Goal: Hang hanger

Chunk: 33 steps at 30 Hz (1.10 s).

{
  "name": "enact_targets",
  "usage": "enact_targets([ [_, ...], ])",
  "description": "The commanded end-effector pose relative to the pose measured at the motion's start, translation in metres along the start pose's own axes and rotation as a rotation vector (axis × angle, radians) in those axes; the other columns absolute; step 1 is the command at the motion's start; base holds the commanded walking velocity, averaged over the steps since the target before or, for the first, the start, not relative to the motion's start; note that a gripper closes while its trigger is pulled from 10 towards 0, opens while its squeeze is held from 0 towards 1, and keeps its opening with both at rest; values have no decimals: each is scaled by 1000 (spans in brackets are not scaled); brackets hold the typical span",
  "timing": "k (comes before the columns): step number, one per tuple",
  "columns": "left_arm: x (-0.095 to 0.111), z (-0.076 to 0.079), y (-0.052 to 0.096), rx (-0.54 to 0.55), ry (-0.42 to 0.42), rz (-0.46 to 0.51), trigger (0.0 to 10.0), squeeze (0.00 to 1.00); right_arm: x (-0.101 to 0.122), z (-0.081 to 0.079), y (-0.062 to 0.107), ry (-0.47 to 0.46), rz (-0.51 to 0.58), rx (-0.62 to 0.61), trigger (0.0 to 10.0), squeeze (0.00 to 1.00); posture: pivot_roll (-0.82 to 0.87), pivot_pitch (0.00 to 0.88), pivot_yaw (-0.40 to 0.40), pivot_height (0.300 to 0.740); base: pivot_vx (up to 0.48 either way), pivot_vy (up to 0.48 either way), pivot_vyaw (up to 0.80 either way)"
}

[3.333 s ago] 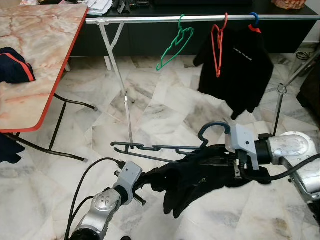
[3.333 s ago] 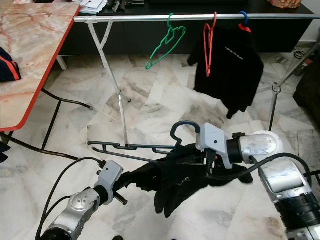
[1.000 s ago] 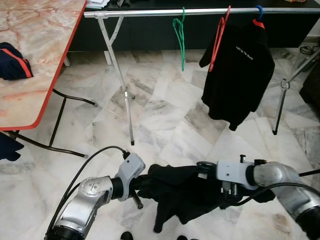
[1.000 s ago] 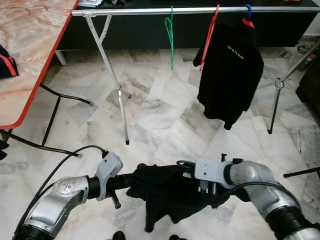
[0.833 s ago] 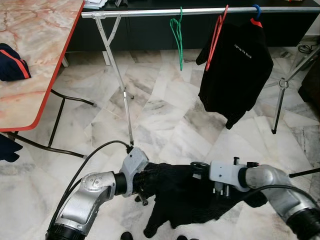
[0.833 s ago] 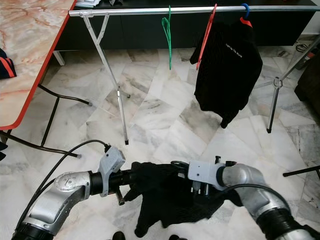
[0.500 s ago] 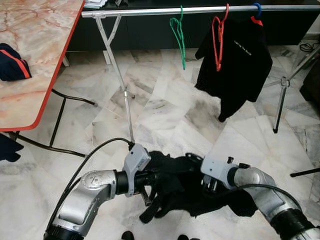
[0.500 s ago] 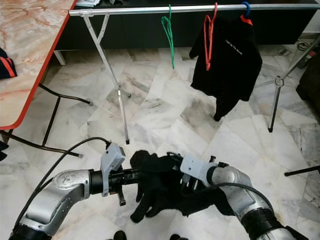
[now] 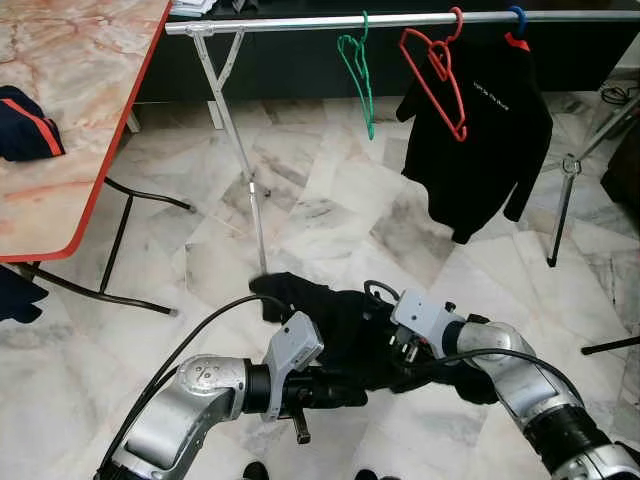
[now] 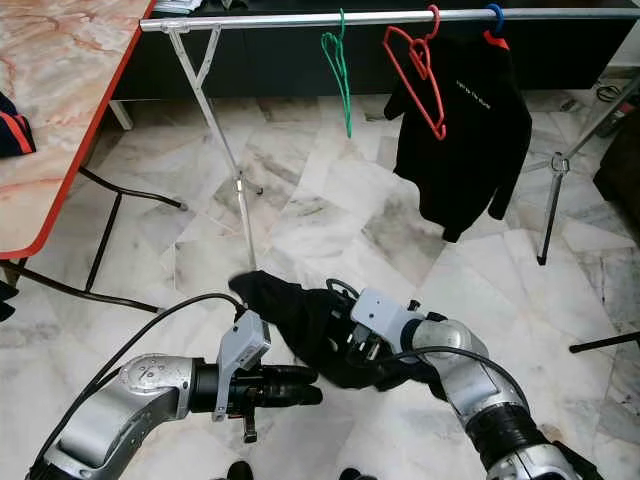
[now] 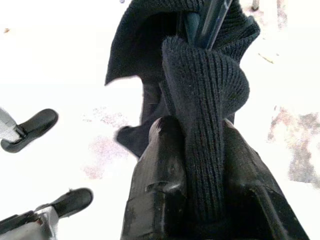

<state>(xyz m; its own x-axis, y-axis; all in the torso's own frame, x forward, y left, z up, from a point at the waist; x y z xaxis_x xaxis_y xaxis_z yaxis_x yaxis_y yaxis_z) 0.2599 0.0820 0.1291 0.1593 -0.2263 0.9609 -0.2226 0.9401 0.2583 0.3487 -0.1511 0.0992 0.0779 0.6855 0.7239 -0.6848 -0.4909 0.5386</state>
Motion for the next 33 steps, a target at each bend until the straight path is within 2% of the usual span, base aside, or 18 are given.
enact_targets([
  [1, 0, 5, 1, -15, 0, -6, 10000, 1000, 6, 2, 0, -9, 58, -6, 0, 0, -52, 295, -26, 740, 0, 0, 0],
  [4, 0, 0, 6, 22, -13, -14, 10000, 1000, 7, 3, 2, 2, 95, 12, 0, 0, -53, 296, -27, 740, 0, 0, 0],
  [9, 3, -6, 14, 53, -37, -25, 10000, 1000, 2, -4, 10, 73, 128, 133, 0, 0, -53, 295, -30, 740, 0, 0, 0],
  [12, 5, -19, 21, 136, -69, -36, 10000, 1000, -11, -6, 15, 123, 79, 198, 0, 0, -53, 296, -33, 740, 0, 0, 0],
  [16, 4, -27, 24, 182, -96, -55, 10000, 1000, -17, -11, 18, 147, 63, 277, 0, 0, -53, 296, -33, 740, 0, 0, 0],
  [21, 3, -29, 22, 167, -122, -90, 10000, 1000, -22, -21, 24, 185, 52, 402, 0, 0, -52, 296, -37, 740, 0, 0, 0],
  [24, 1, -29, 12, 162, -149, -110, 10000, 1000, -15, -24, 24, 181, 89, 439, 0, 0, -53, 296, -37, 740, 0, 0, 0],
  [27, 2, -32, 6, 204, -195, -111, 10000, 1000, -10, -26, 24, 179, 114, 453, 0, 0, -58, 296, -39, 740, 0, 0, 0],
  [28, 4, -34, 2, 225, -206, -97, 10000, 380, -9, -27, 24, 181, 117, 457, 0, 0, -58, 296, -39, 740, 0, 0, 0],
  [29, 4, -34, 2, 225, -206, -97, 10000, 380, -9, -27, 24, 181, 117, 457, 0, 0, -58, 296, -39, 740, 0, 0, 0],
  [30, 4, -34, 0, 223, -205, -91, 10000, 0, -9, -28, 24, 184, 118, 465, 0, 0, -57, 296, -39, 740, 0, 0, 0],
  [33, 1, -31, -2, 196, -206, -107, 10000, 0, -9, -28, 24, 183, 122, 470, 0, 0, -59, 296, -39, 740, 0, 0, 0],
])
Point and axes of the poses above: a point about 5 cm out from each wrist's last joint towards the gripper, its own y axis pointing back from the gripper into the wrist, its own x axis along the axis of the wrist's last joint, z = x × y, the point moved 1 cm from there along -y, pointing out of the wrist towards the gripper, and after that the axes turned 1 degree about -y, right-handed, at the moved point
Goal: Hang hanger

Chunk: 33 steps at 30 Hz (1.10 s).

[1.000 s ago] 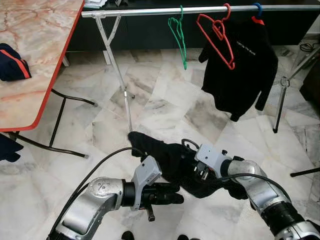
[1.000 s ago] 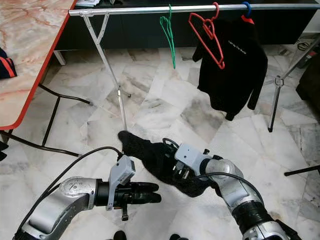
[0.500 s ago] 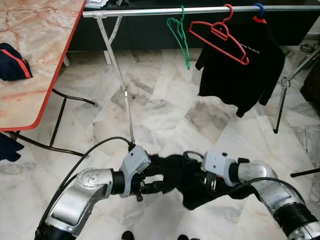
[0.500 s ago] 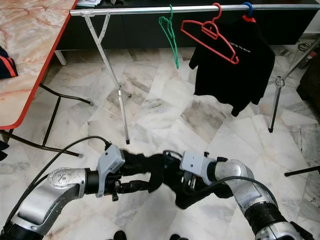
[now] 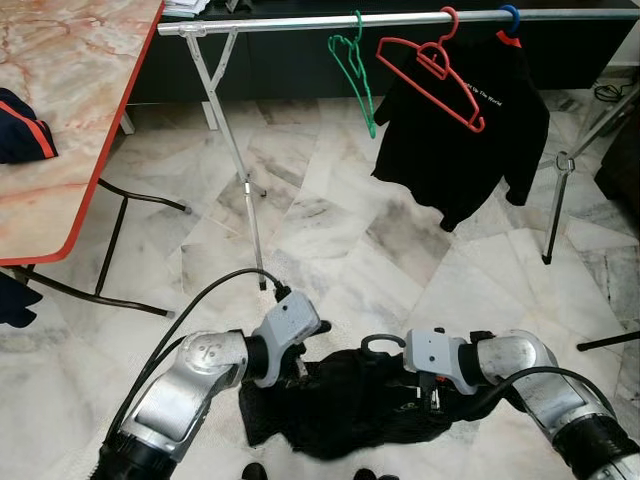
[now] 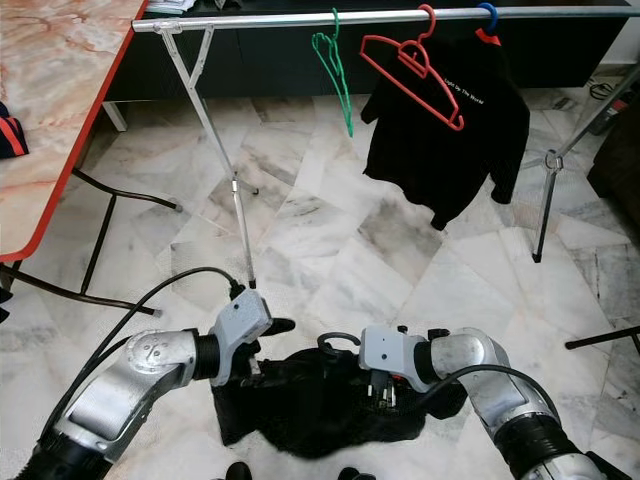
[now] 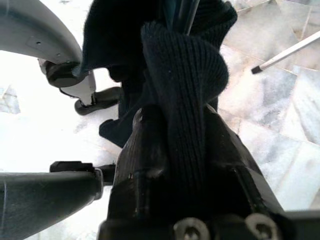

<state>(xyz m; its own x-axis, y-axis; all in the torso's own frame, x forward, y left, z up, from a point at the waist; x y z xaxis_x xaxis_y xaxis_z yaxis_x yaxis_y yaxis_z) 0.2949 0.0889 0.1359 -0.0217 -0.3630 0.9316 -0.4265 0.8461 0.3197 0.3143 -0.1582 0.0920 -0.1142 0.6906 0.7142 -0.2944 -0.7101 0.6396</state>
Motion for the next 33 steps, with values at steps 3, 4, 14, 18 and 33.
enact_targets([
  [3, -12, 11, -2, -69, 7, -51, 10000, 0, 7, -3, 1, 18, 42, 18, 0, 0, -61, 297, -39, 740, 0, 0, 0],
  [4, -16, 15, -2, -97, 0, -69, 10000, 0, 9, -2, 1, 21, 51, 12, 0, 0, -63, 296, -39, 740, 0, 0, 0],
  [14, -21, 22, -9, -129, -23, -109, 10000, 0, 25, 0, 3, 53, 106, 26, 0, 0, -66, 295, -42, 740, 0, 0, 0],
  [18, -21, 23, -11, -124, -21, -104, 10000, 0, 28, 1, 4, 57, 112, 26, 0, 0, -66, 295, -42, 740, 0, 0, 0],
  [33, -14, 26, -21, -116, -10, -61, 0, 0, 33, 2, 3, 60, 124, 24, 0, 0, -66, 294, -45, 740, 0, 0, 0],
])
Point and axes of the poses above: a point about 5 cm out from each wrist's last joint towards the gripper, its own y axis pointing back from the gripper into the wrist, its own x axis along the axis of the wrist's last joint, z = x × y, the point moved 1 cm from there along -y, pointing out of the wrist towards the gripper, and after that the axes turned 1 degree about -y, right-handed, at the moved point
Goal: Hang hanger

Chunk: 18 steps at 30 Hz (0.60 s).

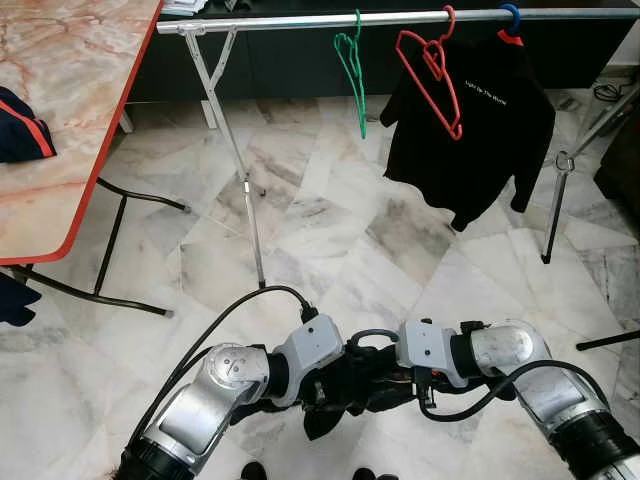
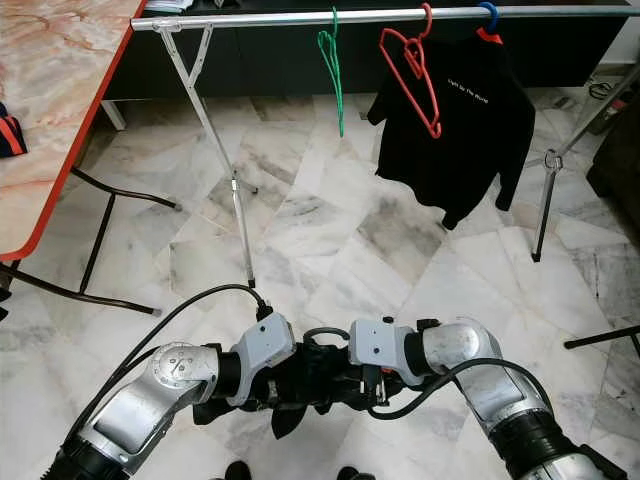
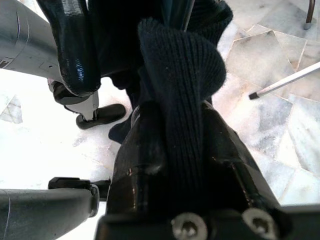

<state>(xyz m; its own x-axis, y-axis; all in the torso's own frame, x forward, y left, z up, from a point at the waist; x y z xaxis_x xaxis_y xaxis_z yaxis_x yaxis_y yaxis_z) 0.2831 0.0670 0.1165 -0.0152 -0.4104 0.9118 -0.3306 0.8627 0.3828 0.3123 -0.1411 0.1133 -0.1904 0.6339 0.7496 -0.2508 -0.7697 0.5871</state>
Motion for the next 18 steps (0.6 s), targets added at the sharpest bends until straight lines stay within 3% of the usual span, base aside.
enact_targets([
  [1, -4, 3, -3, -12, 4, -9, 0, 0, 6, 1, 0, 5, 39, -10, 0, 0, -66, 294, -45, 740, 0, 0, 0],
  [18, -1, 0, -4, 11, -11, -4, 0, 0, 6, 1, 1, -3, 37, -10, 0, 0, -66, 294, -44, 740, 0, 0, 0],
])
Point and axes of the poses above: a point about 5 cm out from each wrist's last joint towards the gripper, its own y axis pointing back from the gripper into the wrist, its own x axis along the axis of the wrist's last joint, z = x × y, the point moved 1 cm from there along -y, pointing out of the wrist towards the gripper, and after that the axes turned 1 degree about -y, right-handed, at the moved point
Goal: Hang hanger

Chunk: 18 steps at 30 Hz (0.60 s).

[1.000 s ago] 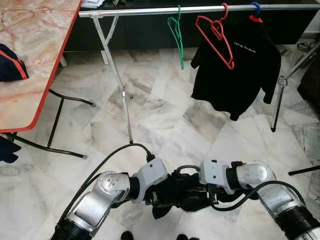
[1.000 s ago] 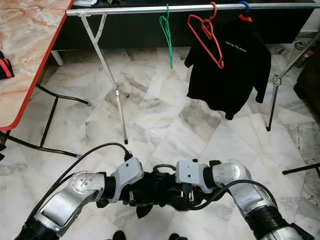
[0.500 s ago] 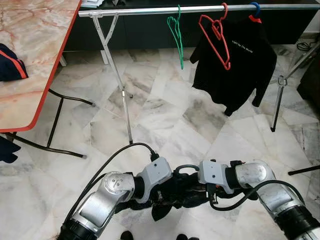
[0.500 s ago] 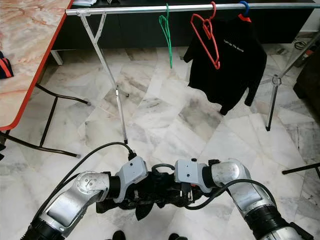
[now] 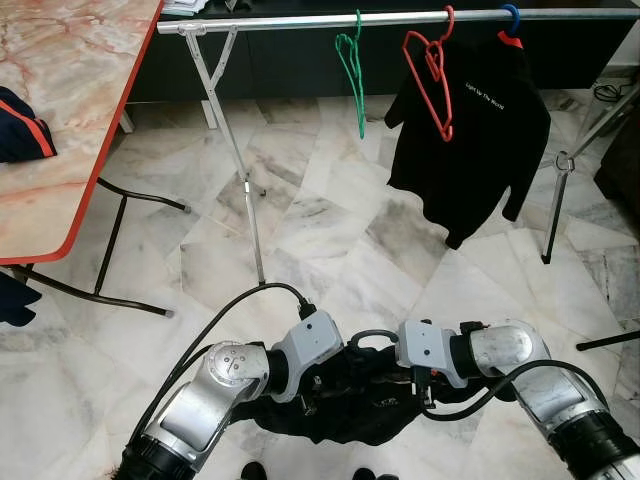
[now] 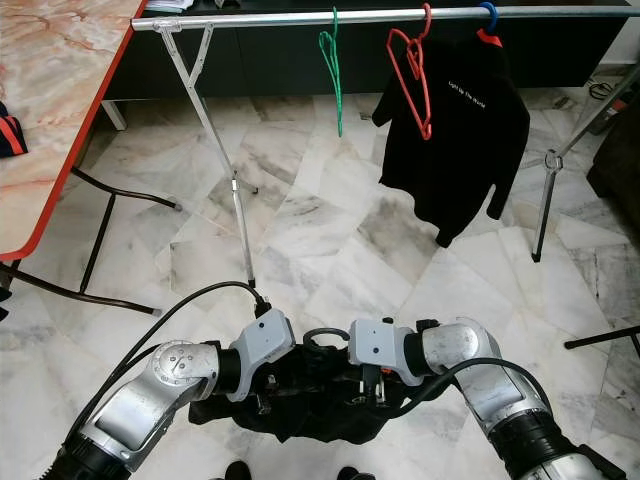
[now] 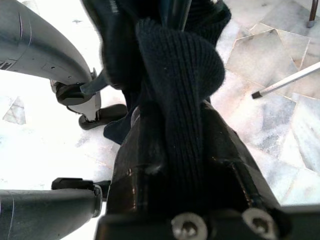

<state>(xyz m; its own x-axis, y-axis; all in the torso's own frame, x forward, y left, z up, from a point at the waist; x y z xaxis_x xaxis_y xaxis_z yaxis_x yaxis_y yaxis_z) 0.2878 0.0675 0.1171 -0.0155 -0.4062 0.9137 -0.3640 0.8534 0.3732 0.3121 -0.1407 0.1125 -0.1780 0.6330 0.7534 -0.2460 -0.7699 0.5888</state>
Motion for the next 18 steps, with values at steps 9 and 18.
enact_targets([
  [9, 1, 2, -5, -1, -39, -3, 0, 0, 5, 3, 2, 10, 32, -24, 0, 0, -66, 292, -44, 740, 0, 0, 0],
  [18, 1, 2, -5, 14, -38, 12, 0, 0, 2, 4, 4, 2, 22, -45, 1059, 0, -69, 289, -45, 740, 0, 0, 0],
])
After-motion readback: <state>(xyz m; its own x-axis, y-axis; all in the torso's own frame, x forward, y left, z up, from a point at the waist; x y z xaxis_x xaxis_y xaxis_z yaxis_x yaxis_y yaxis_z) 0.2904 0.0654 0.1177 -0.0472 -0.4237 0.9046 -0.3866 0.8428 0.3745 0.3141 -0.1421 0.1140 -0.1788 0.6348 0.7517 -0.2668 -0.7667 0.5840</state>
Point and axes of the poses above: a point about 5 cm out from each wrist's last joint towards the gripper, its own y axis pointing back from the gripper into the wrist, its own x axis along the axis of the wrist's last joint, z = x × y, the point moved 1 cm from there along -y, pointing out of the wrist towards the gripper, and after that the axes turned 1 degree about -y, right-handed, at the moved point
